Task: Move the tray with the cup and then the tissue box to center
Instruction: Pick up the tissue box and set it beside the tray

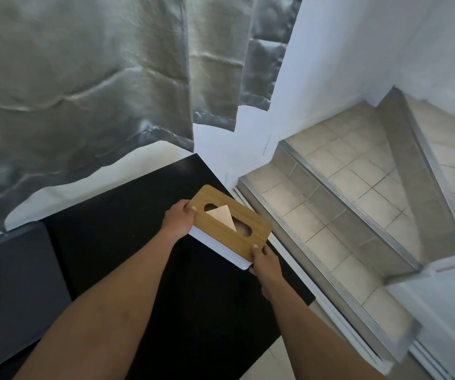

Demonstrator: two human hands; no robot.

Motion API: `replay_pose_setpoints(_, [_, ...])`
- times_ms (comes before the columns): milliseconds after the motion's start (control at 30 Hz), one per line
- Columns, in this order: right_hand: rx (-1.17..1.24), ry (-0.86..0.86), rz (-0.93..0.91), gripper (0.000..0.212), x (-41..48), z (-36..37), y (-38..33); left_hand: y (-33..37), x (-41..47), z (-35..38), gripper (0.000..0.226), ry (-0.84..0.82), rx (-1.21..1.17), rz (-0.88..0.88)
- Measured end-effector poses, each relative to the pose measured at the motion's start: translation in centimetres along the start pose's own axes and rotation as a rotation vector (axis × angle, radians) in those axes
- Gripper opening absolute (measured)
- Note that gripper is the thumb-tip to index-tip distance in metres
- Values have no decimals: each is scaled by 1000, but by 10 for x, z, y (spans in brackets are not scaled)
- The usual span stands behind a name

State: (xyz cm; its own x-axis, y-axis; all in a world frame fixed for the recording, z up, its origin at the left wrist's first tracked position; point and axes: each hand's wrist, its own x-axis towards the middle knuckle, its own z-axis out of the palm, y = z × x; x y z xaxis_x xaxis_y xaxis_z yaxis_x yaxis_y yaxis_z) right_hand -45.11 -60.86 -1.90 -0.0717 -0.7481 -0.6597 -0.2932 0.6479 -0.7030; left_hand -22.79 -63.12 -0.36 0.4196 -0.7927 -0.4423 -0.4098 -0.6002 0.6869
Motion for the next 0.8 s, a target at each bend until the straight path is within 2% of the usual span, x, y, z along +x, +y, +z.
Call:
replay_pose_setpoints(233, [11,-5,-20,50,-7,-3,-8,-17,-27,-10,55,0,-2,-92])
replay_pose_setpoints(367, [-9,-43,-66,48,-14,-1,-18,-30,-45,-21,46,-12,-94,-135])
replay_pose_setpoints(633, [-197,-201,-190,51,-24,31,-44,-66,-71,-56,47,123,-235,-194])
replay_pose_setpoints(800, [-284,-304,-262,43,-29,67,-60,-95,-76,-83,45,194,-320,-223])
